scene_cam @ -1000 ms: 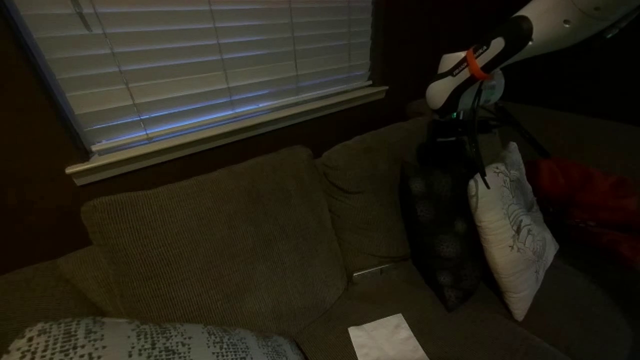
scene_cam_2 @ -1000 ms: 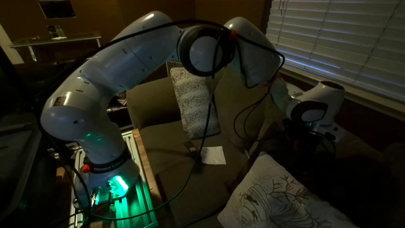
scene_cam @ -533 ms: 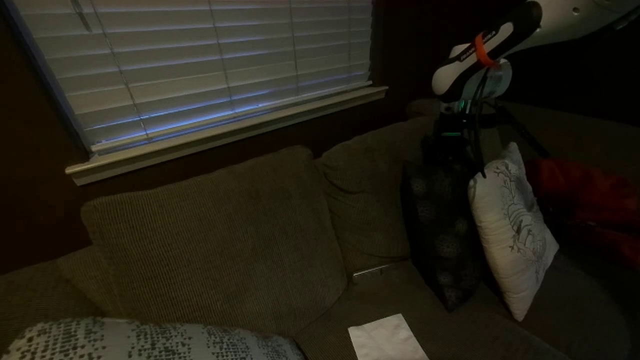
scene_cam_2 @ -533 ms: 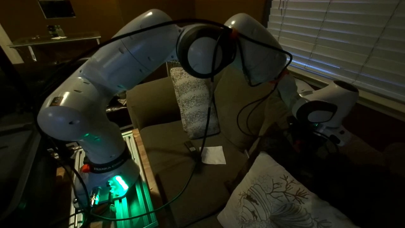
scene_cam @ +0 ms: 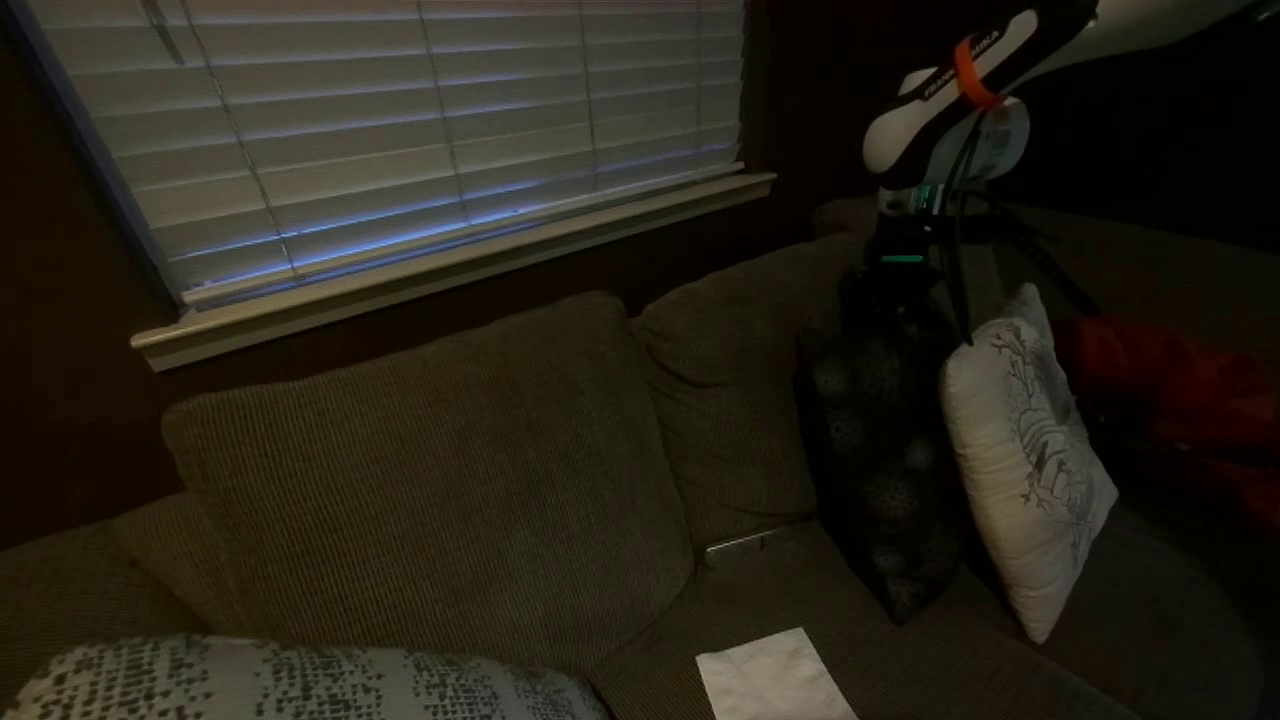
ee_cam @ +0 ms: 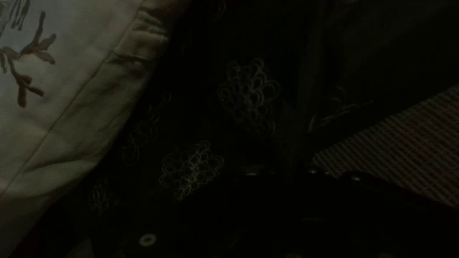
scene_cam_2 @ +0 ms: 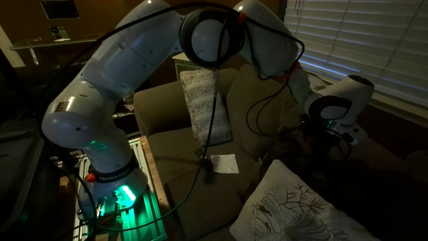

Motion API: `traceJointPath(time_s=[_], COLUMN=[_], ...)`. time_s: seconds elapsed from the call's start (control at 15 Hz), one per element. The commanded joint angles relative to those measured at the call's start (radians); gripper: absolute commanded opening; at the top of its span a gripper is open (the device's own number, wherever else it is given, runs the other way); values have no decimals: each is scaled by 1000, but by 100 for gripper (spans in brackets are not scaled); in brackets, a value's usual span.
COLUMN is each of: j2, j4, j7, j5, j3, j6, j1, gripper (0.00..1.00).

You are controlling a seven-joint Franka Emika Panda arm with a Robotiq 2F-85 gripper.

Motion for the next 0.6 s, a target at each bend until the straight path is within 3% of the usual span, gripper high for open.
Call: traceJointPath(time_s=[0.0, 0.53], j2=[-139, -273], j4=[-154, -331], j7=[38, 38], j5=[4, -5], j3=[0, 7], j6=[76, 201], j1=[55, 126], gripper=[2, 2])
